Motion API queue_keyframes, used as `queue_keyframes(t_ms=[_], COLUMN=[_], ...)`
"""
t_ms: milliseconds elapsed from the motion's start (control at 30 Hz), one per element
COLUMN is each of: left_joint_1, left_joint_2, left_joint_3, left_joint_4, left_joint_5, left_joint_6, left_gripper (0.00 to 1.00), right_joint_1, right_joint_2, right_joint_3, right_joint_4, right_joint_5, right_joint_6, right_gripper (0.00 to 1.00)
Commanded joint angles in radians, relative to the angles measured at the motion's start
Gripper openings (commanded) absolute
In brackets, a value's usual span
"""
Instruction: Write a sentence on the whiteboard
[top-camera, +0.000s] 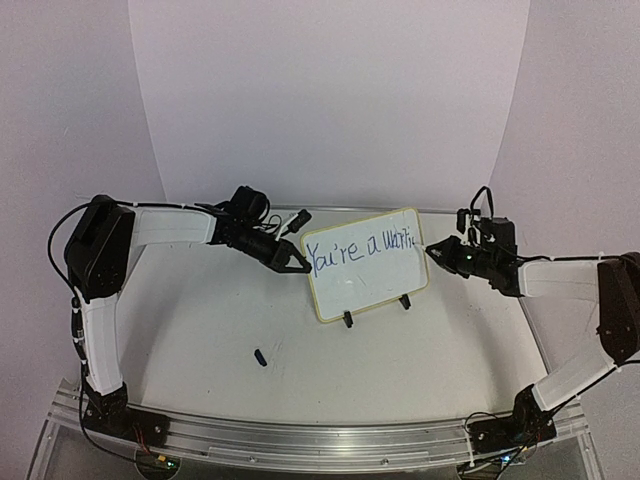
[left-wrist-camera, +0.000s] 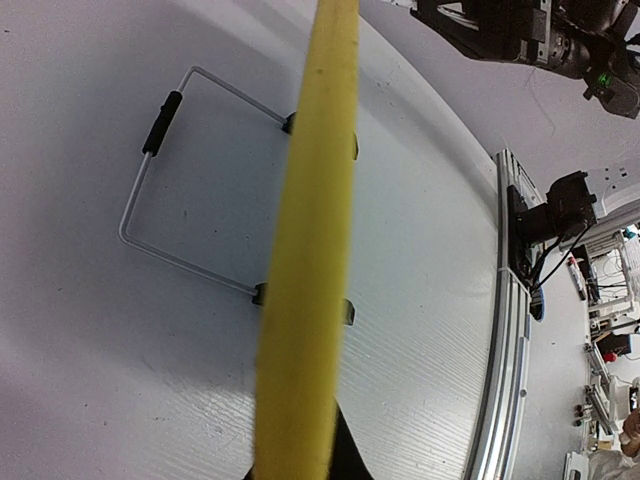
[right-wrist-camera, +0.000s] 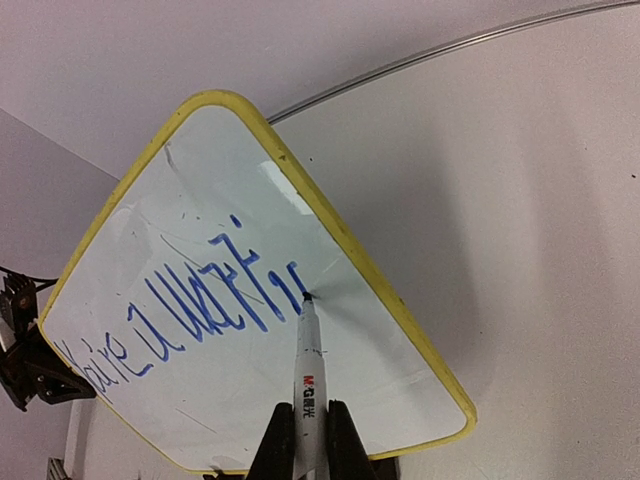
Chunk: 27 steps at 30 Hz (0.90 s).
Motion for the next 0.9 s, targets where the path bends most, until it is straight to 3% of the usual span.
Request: queue_keyframes(t_ms=[0,867], left_joint_1=[-0.027,-0.029], left_joint_2=[0.015,0.015], left_joint_3=[0.01,0.012], left_joint_4=[-0.064,-0.065], left_joint_5=[-0.03,-0.028], left_joint_6=[0.028,0.028], left_gripper=[0.0,0.0], right_joint_1=[-0.003,-0.003], right_joint_2=[-0.032,-0.015], right_joint_3=[0.0,0.062], right_joint_4=[-0.004,-0.017], right_joint_5=[0.039,0.003], right_joint_6=[-0.017,-0.034], right_gripper=[0.0,0.0])
